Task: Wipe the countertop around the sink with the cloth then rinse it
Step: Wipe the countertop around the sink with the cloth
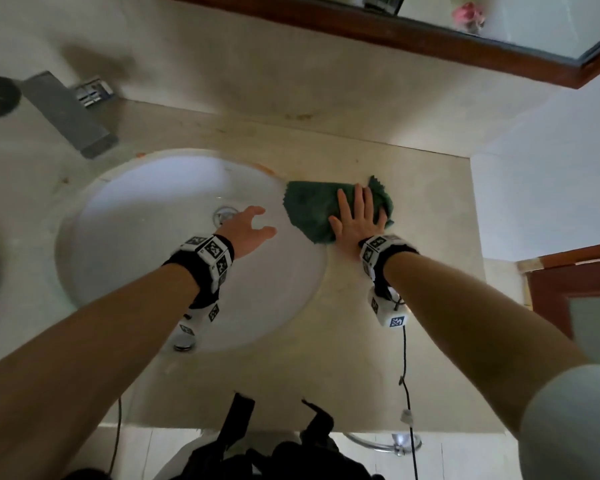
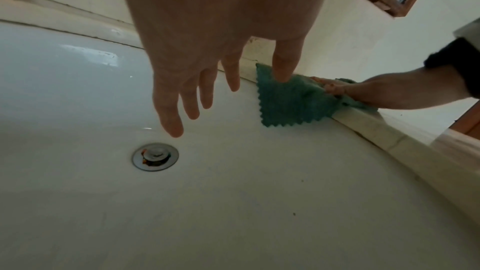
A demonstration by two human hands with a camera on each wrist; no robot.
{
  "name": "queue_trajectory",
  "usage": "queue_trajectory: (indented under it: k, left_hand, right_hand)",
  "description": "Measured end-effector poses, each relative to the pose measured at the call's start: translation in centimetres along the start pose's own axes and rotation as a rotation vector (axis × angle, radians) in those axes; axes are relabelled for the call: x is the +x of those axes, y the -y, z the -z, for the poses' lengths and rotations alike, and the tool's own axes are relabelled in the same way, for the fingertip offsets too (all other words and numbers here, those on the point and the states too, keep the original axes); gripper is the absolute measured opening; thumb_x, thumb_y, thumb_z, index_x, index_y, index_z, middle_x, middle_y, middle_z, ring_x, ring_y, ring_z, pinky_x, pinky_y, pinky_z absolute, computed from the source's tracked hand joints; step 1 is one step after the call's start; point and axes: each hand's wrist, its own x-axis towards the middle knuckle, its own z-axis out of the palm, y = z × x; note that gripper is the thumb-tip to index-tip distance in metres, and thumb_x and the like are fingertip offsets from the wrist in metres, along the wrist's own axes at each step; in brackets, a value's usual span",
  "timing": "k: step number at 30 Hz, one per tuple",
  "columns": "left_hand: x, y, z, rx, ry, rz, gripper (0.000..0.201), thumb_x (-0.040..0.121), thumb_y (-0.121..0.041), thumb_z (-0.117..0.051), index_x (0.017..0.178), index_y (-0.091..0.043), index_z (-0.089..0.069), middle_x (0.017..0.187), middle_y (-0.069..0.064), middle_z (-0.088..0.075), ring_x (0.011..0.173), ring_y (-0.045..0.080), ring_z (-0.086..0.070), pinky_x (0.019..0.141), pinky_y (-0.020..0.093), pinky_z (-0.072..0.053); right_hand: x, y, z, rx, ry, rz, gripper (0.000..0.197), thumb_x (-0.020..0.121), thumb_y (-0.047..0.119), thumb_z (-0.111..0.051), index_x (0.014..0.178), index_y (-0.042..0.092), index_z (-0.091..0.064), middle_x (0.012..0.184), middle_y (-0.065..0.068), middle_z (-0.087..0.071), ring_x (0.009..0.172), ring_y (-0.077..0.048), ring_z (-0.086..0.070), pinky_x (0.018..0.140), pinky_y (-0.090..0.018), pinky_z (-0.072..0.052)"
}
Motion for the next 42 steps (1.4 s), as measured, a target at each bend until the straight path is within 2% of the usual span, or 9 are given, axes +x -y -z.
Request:
queue_trajectory:
  k: [4, 7, 13, 22, 26, 32, 35, 37, 42]
  left_hand:
    - [-0.3, -0.2, 0.0, 0.019, -0.001, 0.012, 0.059, 0.090, -0.043, -0.057, 0.143, -0.026, -0.036, 0.149, 0.014, -0.036, 0.136, 0.032, -0.036, 0.105, 0.036, -0.034]
    - [-1.1, -0.2, -0.2, 0.018, -0.005, -0.023, 0.059, 0.091, -0.042, -0.057, 0.143, -0.025, -0.036, 0.148, 0.013, -0.038, 0.133, 0.031, -0.040, 0.101, 0.033, -0.036]
    - [-3.6, 0.9, -0.5, 0.036, 0.002, -0.104, 0.060, 0.092, -0.042, -0.056, 0.144, -0.021, -0.035, 0.149, 0.011, -0.038, 0.131, 0.029, -0.042, 0.094, 0.029, -0.035]
    - [-7.4, 3.7, -0.5, 0.115, 0.057, -0.190, 0.061, 0.090, -0.045, -0.057, 0.143, -0.023, -0.036, 0.149, 0.009, -0.040, 0.131, 0.031, -0.044, 0.104, 0.037, -0.037]
    - [-7.5, 4.4, -0.2, 0.139, 0.070, -0.183, 0.063, 0.089, -0.047, -0.057, 0.143, -0.023, -0.037, 0.149, 0.008, -0.040, 0.132, 0.031, -0.043, 0.106, 0.040, -0.037]
    - [-5.7, 3.8, 0.1, 0.140, 0.050, -0.155, 0.062, 0.089, -0.047, -0.057, 0.142, -0.021, -0.037, 0.146, 0.010, -0.043, 0.129, 0.032, -0.046, 0.103, 0.040, -0.039]
    - [-4.1, 2.7, 0.6, 0.137, 0.005, -0.106, 0.058, 0.089, -0.048, -0.057, 0.137, -0.021, -0.041, 0.137, 0.011, -0.050, 0.118, 0.031, -0.053, 0.092, 0.037, -0.042]
    - [-2.6, 1.8, 1.3, 0.148, -0.028, -0.075, 0.055, 0.087, -0.050, -0.057, 0.131, -0.020, -0.044, 0.130, 0.011, -0.053, 0.112, 0.029, -0.056, 0.088, 0.036, -0.043]
    - [0.9, -0.3, 2.8, 0.188, -0.057, -0.004, 0.053, 0.085, -0.055, -0.055, 0.124, -0.020, -0.049, 0.127, 0.008, -0.056, 0.113, 0.030, -0.055, 0.092, 0.036, -0.043]
  right_hand:
    - [0.6, 0.1, 0.1, 0.002, -0.019, -0.002, 0.063, 0.099, 0.050, -0.019, 0.152, 0.027, 0.007, 0.160, -0.004, 0.016, 0.147, -0.023, 0.014, 0.116, -0.054, 0.002]
    - [-0.8, 0.2, -0.4, 0.019, -0.034, -0.021, 0.063, 0.100, 0.049, -0.019, 0.152, 0.025, 0.006, 0.160, -0.005, 0.015, 0.147, -0.023, 0.013, 0.116, -0.055, 0.001]
    - [-7.6, 0.7, -3.4, 0.042, -0.005, -0.078, 0.064, 0.100, 0.048, -0.020, 0.153, 0.024, 0.007, 0.160, -0.006, 0.016, 0.147, -0.023, 0.015, 0.117, -0.055, 0.001]
    - [-18.1, 5.3, -8.2, 0.069, 0.018, -0.156, 0.065, 0.100, 0.048, -0.019, 0.152, 0.022, 0.011, 0.159, -0.007, 0.018, 0.147, -0.025, 0.017, 0.116, -0.055, 0.001]
    - [-20.2, 7.1, -9.0, 0.074, 0.046, -0.147, 0.066, 0.099, 0.050, -0.017, 0.151, 0.022, 0.013, 0.158, -0.007, 0.023, 0.146, -0.025, 0.021, 0.116, -0.055, 0.003]
    - [-17.5, 5.3, -7.8, 0.062, 0.058, -0.129, 0.065, 0.099, 0.050, -0.016, 0.150, 0.025, 0.015, 0.158, -0.005, 0.023, 0.146, -0.022, 0.021, 0.115, -0.054, 0.005]
    - [-14.4, 3.9, -6.6, 0.066, 0.055, -0.138, 0.064, 0.099, 0.050, -0.015, 0.150, 0.026, 0.016, 0.158, -0.004, 0.024, 0.145, -0.021, 0.022, 0.116, -0.053, 0.004]
    - [-12.1, 2.9, -5.6, 0.067, 0.049, -0.135, 0.064, 0.099, 0.049, -0.015, 0.150, 0.026, 0.015, 0.158, -0.003, 0.023, 0.145, -0.020, 0.022, 0.117, -0.053, 0.004]
    - [-5.7, 1.5, -2.5, 0.024, 0.044, -0.078, 0.064, 0.100, 0.048, -0.015, 0.151, 0.023, 0.015, 0.158, -0.004, 0.023, 0.146, -0.020, 0.019, 0.118, -0.050, 0.001]
